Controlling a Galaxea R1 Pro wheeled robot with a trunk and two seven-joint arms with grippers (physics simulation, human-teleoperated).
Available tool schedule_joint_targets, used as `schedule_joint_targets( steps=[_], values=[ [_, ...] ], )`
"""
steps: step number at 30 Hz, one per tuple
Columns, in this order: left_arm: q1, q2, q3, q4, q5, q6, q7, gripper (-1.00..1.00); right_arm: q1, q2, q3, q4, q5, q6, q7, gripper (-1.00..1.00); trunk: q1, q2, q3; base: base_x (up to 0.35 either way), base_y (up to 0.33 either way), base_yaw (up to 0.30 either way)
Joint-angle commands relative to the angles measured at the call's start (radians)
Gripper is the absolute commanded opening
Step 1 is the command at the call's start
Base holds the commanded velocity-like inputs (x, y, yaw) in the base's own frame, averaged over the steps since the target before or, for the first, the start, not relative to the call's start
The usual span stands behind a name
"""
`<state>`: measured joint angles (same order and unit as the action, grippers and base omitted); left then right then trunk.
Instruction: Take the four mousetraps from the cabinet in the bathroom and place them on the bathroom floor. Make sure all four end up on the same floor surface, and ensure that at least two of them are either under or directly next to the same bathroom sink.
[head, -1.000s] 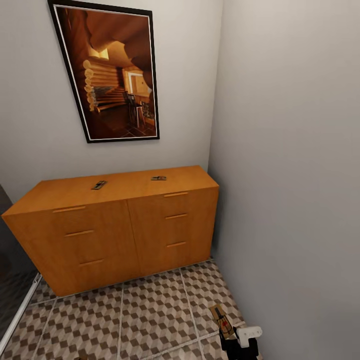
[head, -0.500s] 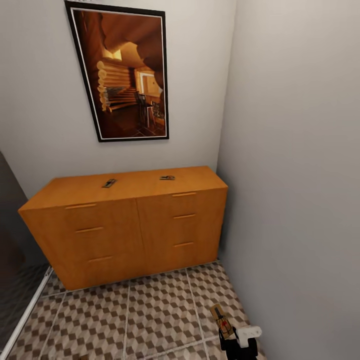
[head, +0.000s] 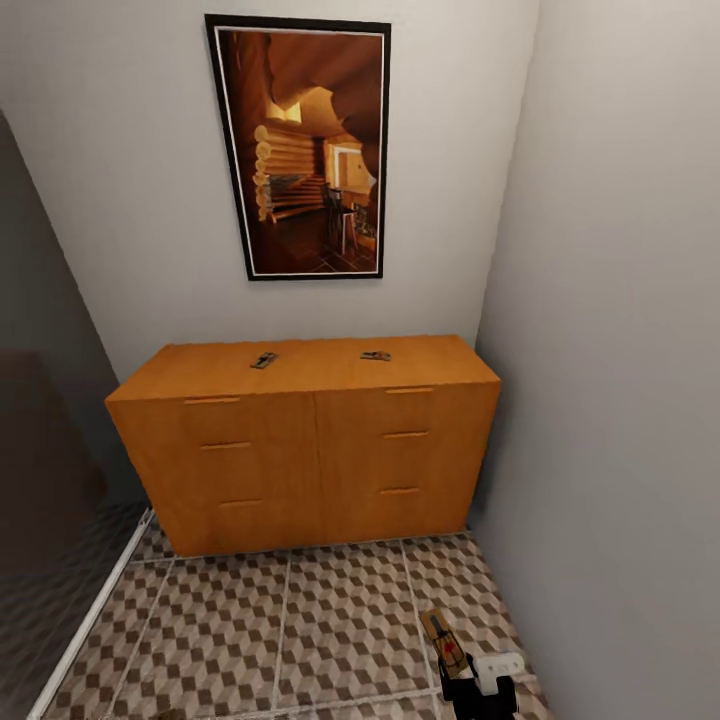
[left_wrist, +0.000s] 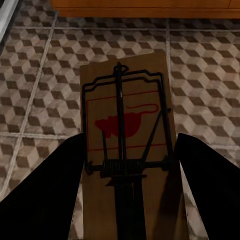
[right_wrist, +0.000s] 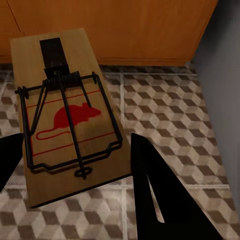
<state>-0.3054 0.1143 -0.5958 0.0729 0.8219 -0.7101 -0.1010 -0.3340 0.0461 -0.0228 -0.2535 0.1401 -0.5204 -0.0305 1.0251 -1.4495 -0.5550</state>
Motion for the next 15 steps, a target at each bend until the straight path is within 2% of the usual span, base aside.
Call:
schedule_joint_targets(
  steps=[1,15],
  values=[
    [-0.002,-0.001,-0.004,0.004,0.011,-0.003,-0.011,-1.00,0.000,0.000,-0.003,0.000,0.004,-0.003,0.003,-1.00,0.000,-0.001,-0.001,0.000,0.000,0.258],
    [-0.002,-0.001,-0.004,0.004,0.011,-0.002,-0.011,-1.00,0.000,0.000,-0.003,0.000,0.004,-0.003,0.003,-1.00,0.000,-0.001,-0.001,0.000,0.000,0.258]
  ],
)
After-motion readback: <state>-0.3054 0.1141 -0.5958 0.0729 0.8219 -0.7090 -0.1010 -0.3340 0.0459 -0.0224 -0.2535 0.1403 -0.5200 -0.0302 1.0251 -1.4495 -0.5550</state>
